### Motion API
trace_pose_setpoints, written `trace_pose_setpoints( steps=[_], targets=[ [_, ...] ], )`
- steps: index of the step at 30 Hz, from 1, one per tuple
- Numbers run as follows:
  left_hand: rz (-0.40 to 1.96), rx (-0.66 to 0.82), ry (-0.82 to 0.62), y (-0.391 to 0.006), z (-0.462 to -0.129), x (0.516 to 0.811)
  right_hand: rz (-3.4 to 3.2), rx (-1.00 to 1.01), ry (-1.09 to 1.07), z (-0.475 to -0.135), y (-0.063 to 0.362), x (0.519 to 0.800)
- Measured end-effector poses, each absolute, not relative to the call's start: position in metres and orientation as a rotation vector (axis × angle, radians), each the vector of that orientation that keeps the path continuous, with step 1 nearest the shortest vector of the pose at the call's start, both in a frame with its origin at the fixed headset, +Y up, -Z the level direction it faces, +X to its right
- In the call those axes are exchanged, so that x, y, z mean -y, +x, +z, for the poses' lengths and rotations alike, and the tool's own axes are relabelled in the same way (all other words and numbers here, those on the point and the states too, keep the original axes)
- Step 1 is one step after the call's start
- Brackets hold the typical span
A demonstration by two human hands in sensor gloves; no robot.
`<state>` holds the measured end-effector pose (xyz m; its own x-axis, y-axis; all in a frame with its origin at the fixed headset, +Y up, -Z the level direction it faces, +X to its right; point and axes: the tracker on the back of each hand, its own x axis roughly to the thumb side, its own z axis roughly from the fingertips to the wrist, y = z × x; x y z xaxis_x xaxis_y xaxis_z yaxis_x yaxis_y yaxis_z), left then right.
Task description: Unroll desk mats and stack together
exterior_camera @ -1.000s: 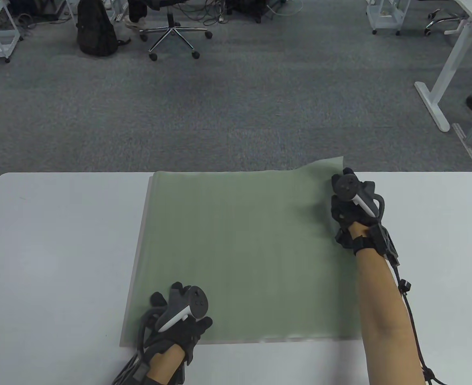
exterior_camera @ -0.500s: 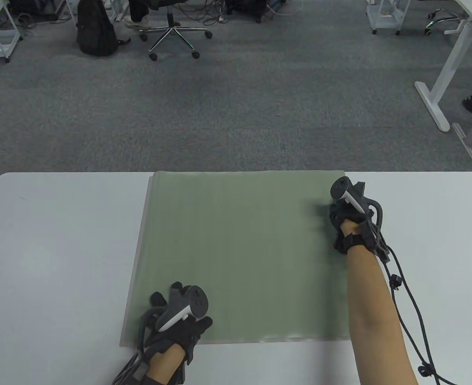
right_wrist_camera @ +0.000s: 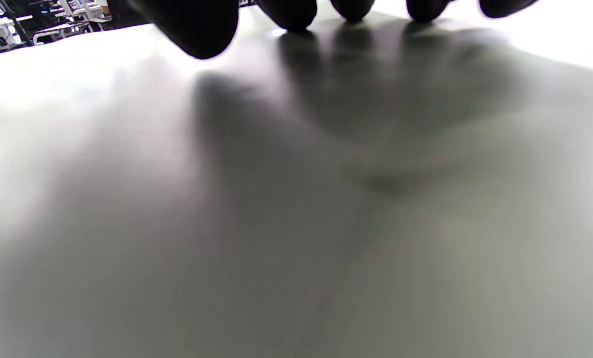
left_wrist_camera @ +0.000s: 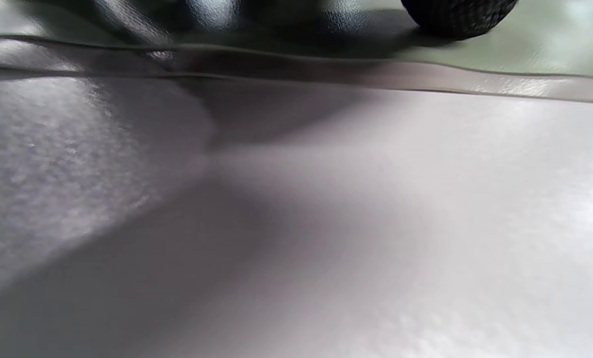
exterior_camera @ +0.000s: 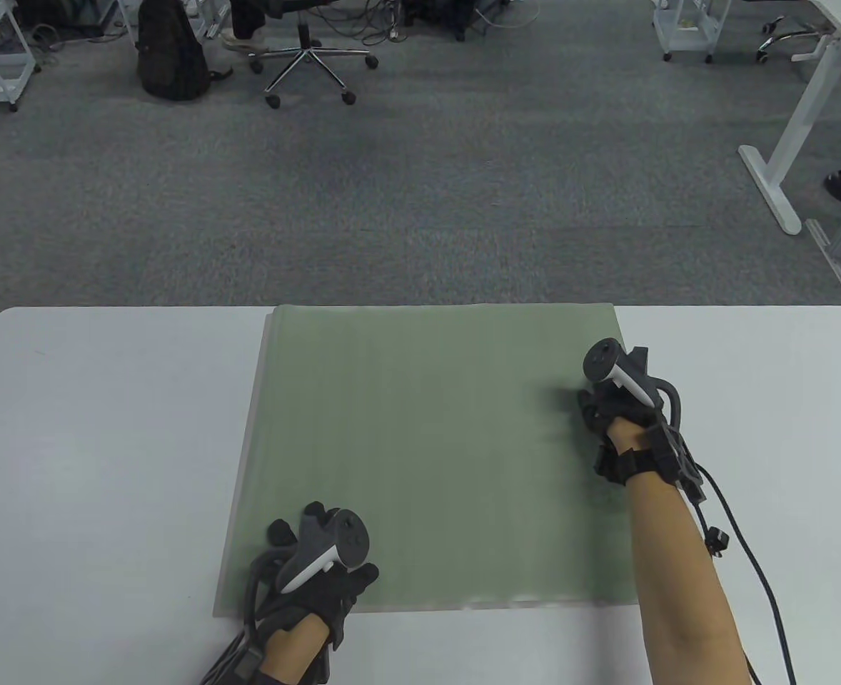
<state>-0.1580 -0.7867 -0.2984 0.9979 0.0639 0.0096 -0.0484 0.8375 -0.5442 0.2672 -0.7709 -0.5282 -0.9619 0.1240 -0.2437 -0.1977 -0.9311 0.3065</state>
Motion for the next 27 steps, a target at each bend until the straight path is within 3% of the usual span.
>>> trace_pose_setpoints(
  steps=[4,10,14,27],
  targets=[
    [0.051,0.031,-0.537,-0.159,-0.299,0.785,2.935,-0.481,-0.289,-0.506,0.260,0.765],
    [0.095,0.039,-0.461,-0.170,-0.301,0.776,2.966,-0.282,-0.110,-0.450,0.237,0.742],
    [0.164,0.034,-0.414,-0.180,-0.299,0.772,2.967,-0.302,-0.060,-0.411,0.226,0.733],
    [0.213,0.101,-0.301,-0.199,-0.295,0.752,2.862,-0.065,0.050,-0.304,0.210,0.715]
  ],
)
